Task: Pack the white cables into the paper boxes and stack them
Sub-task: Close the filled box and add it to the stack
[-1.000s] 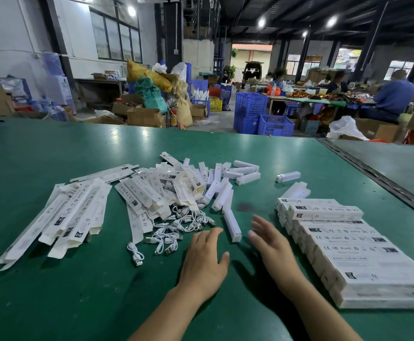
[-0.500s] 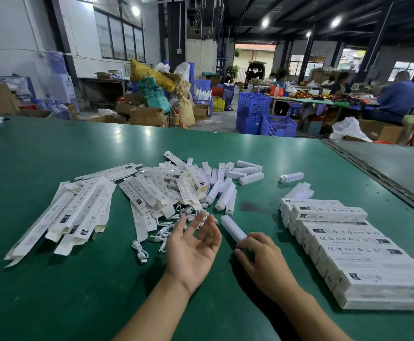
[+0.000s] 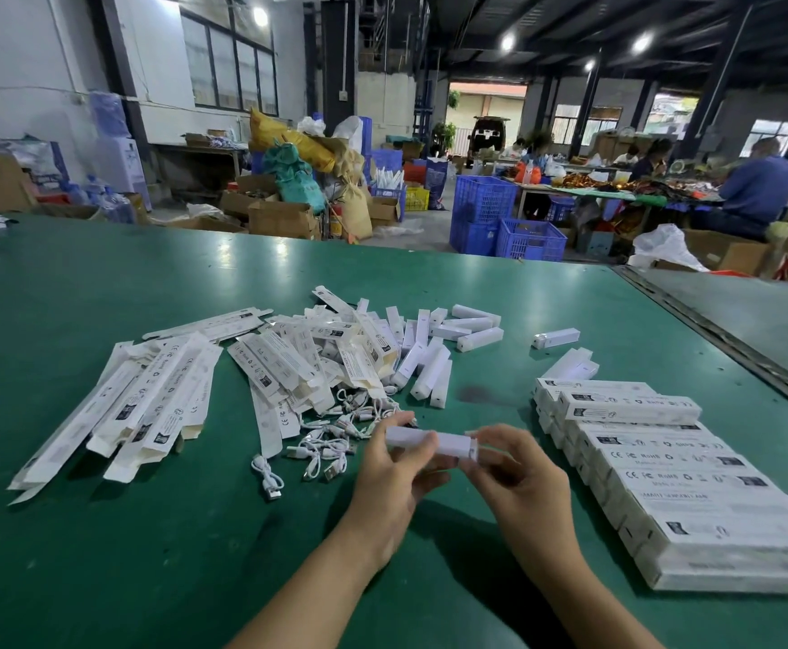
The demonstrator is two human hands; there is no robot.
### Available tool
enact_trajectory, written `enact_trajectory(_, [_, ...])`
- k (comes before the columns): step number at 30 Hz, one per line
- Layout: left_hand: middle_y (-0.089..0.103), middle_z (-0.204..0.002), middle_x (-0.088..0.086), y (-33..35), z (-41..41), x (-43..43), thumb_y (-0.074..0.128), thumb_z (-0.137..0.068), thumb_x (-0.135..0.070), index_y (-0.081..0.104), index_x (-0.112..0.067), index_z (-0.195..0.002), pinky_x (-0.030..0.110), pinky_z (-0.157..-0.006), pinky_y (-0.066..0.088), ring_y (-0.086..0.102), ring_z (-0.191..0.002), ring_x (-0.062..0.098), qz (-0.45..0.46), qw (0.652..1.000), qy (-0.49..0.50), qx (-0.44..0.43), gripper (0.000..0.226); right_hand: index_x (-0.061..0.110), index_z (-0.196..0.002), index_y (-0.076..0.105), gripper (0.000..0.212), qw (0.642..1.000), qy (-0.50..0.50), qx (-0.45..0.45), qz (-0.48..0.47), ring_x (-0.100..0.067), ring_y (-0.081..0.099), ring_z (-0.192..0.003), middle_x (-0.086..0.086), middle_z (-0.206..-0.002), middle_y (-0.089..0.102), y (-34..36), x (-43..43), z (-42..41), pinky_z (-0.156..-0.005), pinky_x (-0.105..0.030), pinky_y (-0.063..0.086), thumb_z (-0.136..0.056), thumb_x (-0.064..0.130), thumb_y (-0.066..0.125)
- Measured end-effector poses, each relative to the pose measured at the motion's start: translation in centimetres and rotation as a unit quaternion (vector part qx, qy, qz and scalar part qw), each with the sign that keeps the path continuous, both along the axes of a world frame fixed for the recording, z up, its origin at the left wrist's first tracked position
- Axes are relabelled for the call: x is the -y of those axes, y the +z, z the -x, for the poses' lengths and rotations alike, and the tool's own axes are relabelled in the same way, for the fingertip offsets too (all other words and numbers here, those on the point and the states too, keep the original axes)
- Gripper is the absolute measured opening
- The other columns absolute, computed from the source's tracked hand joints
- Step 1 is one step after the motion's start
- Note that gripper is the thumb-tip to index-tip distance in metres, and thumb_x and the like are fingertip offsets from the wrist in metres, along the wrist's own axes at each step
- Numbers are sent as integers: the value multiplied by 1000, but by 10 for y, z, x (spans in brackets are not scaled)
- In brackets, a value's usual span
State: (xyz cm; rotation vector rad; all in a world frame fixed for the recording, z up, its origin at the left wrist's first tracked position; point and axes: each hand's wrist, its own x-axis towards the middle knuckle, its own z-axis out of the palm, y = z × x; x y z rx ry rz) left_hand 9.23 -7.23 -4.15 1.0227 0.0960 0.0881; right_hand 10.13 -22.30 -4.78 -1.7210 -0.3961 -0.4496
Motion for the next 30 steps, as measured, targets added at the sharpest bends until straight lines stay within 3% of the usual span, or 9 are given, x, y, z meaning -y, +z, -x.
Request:
enact_trajectory(7, [72, -99, 14, 2, -1, -11, 63, -82, -3, 56, -13, -117, 36, -75, 58, 71, -91, 28, 36, 998, -11, 43, 37, 15, -96, 72, 25, 996, 56, -36, -62, -13, 73, -93, 11, -107, 74, 4, -3, 7, -78, -22, 57, -71, 16, 77])
enact_trajectory(10, [72, -109, 14, 0, -4, -11, 56, -92, 0, 59, -22, -125, 32, -72, 58, 71, -92, 26, 39, 998, -12, 50, 40, 13, -88, 74, 16, 989, 63, -70, -113, -14, 73, -92, 7, -109, 74, 3, -2, 5, -77, -19, 56, -75, 4, 76])
enact_trajectory(13, [74, -113, 9, -3, -7, -12, 56, -95, -8, 59, -31, -129, 29, -71, 58, 72, -92, 24, 19, 998, -5, 60, 41, 13, -90, 73, 17, 988, 40, -82, -123, -11, 73, -81, 0, -94, 76, 3, -1, 1, -72, -18, 55, -77, 3, 76])
enact_trajectory(17, [73, -103, 9, -9, -9, -10, 74, -73, -31, 64, -24, -125, 27, -67, 58, 74, -83, 20, -56, 995, 62, 53, 53, 12, -92, 72, 5, 988, 62, -130, -64, -21, 70, -67, -9, -78, 73, -2, 3, -4, -67, -28, 57, -88, 10, 69])
enact_trajectory(19, [70, -102, 13, -13, -11, -10, 75, -71, -36, 63, -21, -122, 26, -63, 58, 74, -77, 19, -81, 991, 95, 43, 55, 10, -86, 72, 13, 974, 102, -193, -56, -19, 61, -58, -8, -75, 70, -6, 3, -6, -58, -27, 51, -94, 10, 62])
enact_trajectory(22, [69, -104, 8, -17, -15, -10, 62, -89, -41, 55, -22, -121, 23, -58, 55, 73, -70, 16, -119, 985, 123, 23, 38, 6, -79, 68, 15, 939, 103, -282, -165, -16, 49, -47, -15, -68, 60, -5, 2, -11, -49, -25, 45, -92, 12, 64])
enact_trajectory(26, [62, -107, 3, -19, -19, -11, 50, -102, -35, 49, -20, -124, 23, -57, 51, 67, -64, 6, -151, 977, 149, 2, 27, 0, -92, 56, 18, 903, 75, -346, -244, -19, 58, -45, -13, -61, 62, -5, 1, -23, -42, -24, 47, -91, 17, 64])
enact_trajectory(28, [61, -107, 4, -18, -18, -10, 51, -102, -32, 50, -21, -123, 24, -58, 51, 65, -63, 5, -156, 976, 151, 1, 23, -3, -108, 55, 31, 873, 90, -339, -338, -19, 70, -63, -11, -78, 71, -2, 1, -28, -52, -25, 55, -90, 20, 63])
enact_trajectory(30, [61, -106, 4, -17, -17, -9, 51, -103, -30, 50, -26, -117, 26, -60, 51, 65, -62, 5, -162, 976, 143, 0, 15, 12, -140, 43, 61, 843, 118, -305, -428, -24, 72, -97, -5, -120, 65, -4, 5, -33, -75, -31, 59, -84, 26, 63])
